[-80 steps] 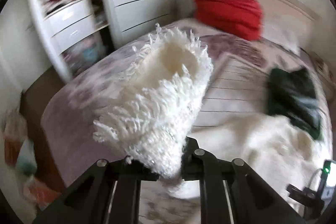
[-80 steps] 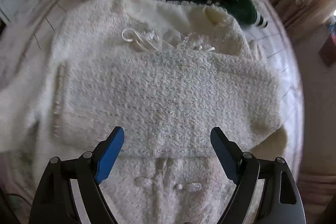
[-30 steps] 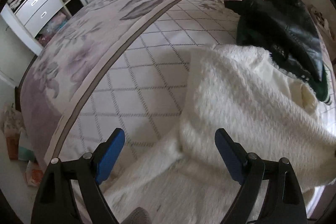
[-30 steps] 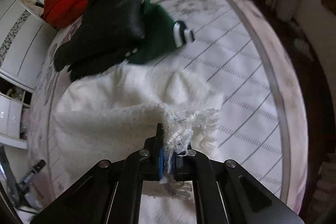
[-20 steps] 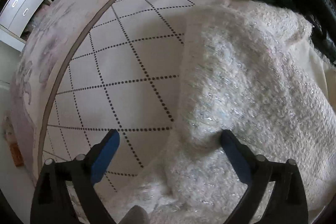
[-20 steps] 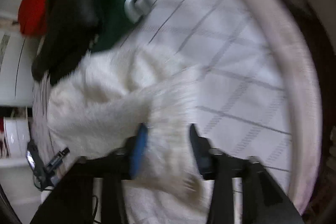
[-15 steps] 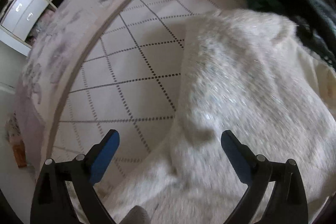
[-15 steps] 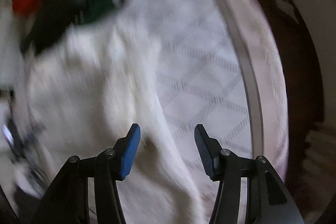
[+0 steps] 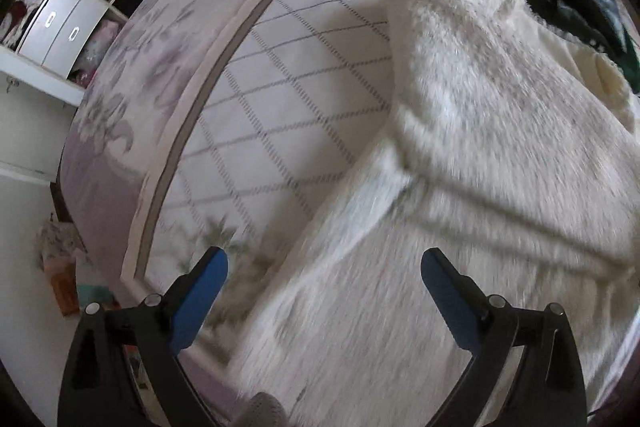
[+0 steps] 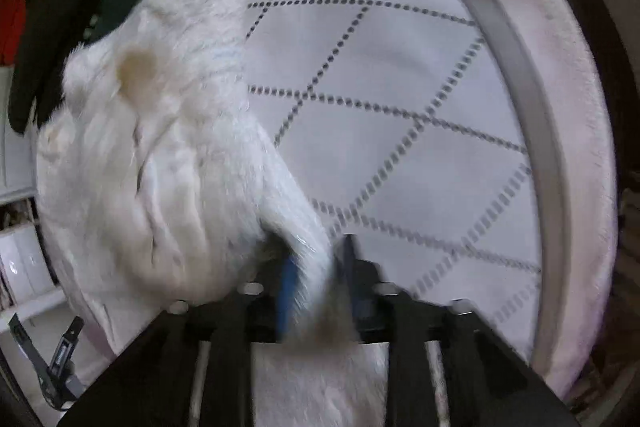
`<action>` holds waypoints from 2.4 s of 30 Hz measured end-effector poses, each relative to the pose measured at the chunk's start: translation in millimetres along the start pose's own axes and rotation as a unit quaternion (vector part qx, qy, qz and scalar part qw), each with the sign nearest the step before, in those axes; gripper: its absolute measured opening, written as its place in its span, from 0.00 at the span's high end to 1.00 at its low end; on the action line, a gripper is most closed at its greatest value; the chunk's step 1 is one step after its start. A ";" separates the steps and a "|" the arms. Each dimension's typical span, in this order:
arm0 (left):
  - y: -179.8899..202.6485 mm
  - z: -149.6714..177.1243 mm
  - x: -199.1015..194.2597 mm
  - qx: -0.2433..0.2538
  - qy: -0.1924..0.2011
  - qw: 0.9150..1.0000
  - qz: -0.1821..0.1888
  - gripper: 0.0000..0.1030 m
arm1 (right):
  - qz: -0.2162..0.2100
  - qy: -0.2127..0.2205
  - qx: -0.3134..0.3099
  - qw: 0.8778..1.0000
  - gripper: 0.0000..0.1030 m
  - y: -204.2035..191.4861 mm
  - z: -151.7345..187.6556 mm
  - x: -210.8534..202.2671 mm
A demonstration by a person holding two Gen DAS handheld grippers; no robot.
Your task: Fold large clothes
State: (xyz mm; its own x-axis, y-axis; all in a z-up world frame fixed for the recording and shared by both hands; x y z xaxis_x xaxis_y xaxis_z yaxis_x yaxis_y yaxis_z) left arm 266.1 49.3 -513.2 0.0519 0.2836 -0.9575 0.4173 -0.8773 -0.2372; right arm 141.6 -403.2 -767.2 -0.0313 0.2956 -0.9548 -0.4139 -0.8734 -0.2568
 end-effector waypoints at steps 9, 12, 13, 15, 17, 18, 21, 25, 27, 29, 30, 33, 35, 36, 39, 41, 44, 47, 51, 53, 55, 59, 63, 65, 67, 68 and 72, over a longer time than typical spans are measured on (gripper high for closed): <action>7.5 -18.5 -11.5 -0.020 0.004 1.000 0.018 0.03 | -0.038 0.003 -0.101 0.994 0.63 -94.7 6.3 -57.7; 46.0 -75.5 -9.9 0.003 0.053 0.998 0.026 0.03 | -0.032 0.025 -0.162 0.986 0.57 -169.4 -40.1 -42.2; 54.9 -86.9 -7.8 0.009 0.061 0.998 0.022 0.03 | -0.021 0.026 -0.175 0.984 0.57 -187.7 -57.5 -31.7; 84.7 -121.2 5.1 0.040 0.077 0.996 0.013 0.03 | 0.025 0.033 -0.194 0.980 0.57 -221.2 -90.2 -4.9; 104.5 -141.6 19.1 0.066 0.084 0.994 -0.013 0.03 | 0.090 0.048 -0.219 0.970 0.57 -241.1 -115.8 17.6; 116.3 -152.0 31.8 0.085 0.079 0.993 -0.021 0.03 | 0.115 0.050 -0.229 0.965 0.57 -248.5 -124.9 26.7; 127.6 -158.5 50.7 0.111 0.070 0.991 -0.035 0.03 | 0.131 0.025 -0.235 0.963 0.66 -258.7 -139.6 56.2; 120.2 -156.2 58.7 0.107 0.066 0.992 -0.026 0.03 | 0.116 0.069 -0.231 0.963 0.93 -265.3 -140.6 48.7; 118.5 -156.2 62.1 0.100 0.061 0.993 -0.024 0.03 | 0.086 0.111 -0.211 0.967 0.95 -270.0 -140.9 28.1; 118.8 -155.3 67.5 0.096 0.055 0.994 -0.021 0.03 | 0.058 0.146 -0.176 0.972 0.95 -270.7 -145.6 9.8; 116.8 -155.0 70.5 0.094 0.052 0.994 -0.018 0.03 | 0.052 0.152 -0.165 0.973 0.95 -270.7 -148.4 6.8; 113.8 -157.0 69.8 0.092 0.052 0.994 -0.017 0.03 | 0.054 0.079 -0.147 0.985 0.93 -271.6 -163.9 29.0; 107.9 -155.8 56.7 0.084 0.067 0.994 -0.017 0.03 | 0.051 0.039 -0.143 0.988 0.89 -266.9 -169.3 28.4; 103.3 -154.0 48.5 0.076 0.077 0.994 -0.017 0.03 | 0.042 0.040 -0.144 0.988 0.88 -268.6 -168.6 19.7; 72.2 -139.4 13.6 0.024 0.119 0.992 -0.033 0.03 | 0.001 0.069 -0.161 0.985 0.57 -279.3 -156.1 -24.0; 47.3 -124.4 -1.2 -0.017 0.131 0.989 -0.061 0.03 | -0.048 0.078 -0.184 0.979 0.47 -295.5 -143.8 -43.2; 23.2 -108.1 -1.7 -0.058 0.123 0.986 -0.097 0.03 | -0.106 0.012 -0.219 0.970 0.47 -326.1 -132.4 -26.9; 7.3 -97.4 20.0 -0.084 0.084 0.988 -0.097 0.03 | -0.103 -0.041 -0.248 0.962 0.47 -363.5 -132.5 24.6; 7.0 -94.7 45.3 -0.084 0.059 0.991 -0.086 0.03 | -0.007 -0.080 -0.241 0.967 0.51 -372.6 -140.7 86.0; 13.4 -98.1 48.8 -0.073 0.064 0.992 -0.085 0.03 | -0.012 -0.083 -0.245 0.966 0.53 -378.9 -137.1 94.3; 21.9 -101.6 51.1 -0.061 0.069 0.992 -0.082 0.03 | -0.025 -0.076 -0.264 0.961 0.80 -387.8 -131.0 95.7; 33.2 -115.5 58.7 -0.033 0.068 0.994 -0.076 0.03 | 0.005 -0.036 -0.313 0.949 0.98 -402.9 -113.2 89.0; 46.1 -122.5 67.0 0.000 0.071 0.994 -0.086 0.03 | -0.001 0.034 -0.309 0.951 0.99 -402.9 -102.7 62.8; 47.3 -126.1 72.8 0.011 0.066 0.994 -0.086 0.03 | 0.001 0.078 -0.302 0.950 0.99 -405.0 -101.5 51.2; 47.7 -127.7 76.5 0.017 0.063 0.994 -0.085 0.03 | 0.008 0.084 -0.298 0.951 0.99 -402.3 -98.8 55.2; 47.3 -128.2 77.2 0.018 0.063 0.994 -0.085 0.03 | 0.009 0.076 -0.285 0.955 0.99 -400.1 -107.9 61.6; 39.7 -125.4 60.0 0.012 0.074 0.994 -0.075 0.03 | -0.019 -0.005 -0.241 0.970 0.96 -385.3 -131.9 78.0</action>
State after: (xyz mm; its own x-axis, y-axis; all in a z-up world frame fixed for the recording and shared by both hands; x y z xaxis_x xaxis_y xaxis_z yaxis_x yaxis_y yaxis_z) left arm 399.6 80.0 -559.5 0.1247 0.4635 -0.8773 0.4089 -0.8296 -0.3802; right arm 418.6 -94.7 -762.5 -0.0338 0.3328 -0.9424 0.0581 -0.9407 -0.3343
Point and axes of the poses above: each gripper's, at about its wrist camera, not at the fingertips, and x roughly the way its jaws point, y to its right, z to its underside, the point moved 1 cm from there along x, roughly the way its jaws point, and after that the axes turned 1 degree about -z, right-handed, at the moved point
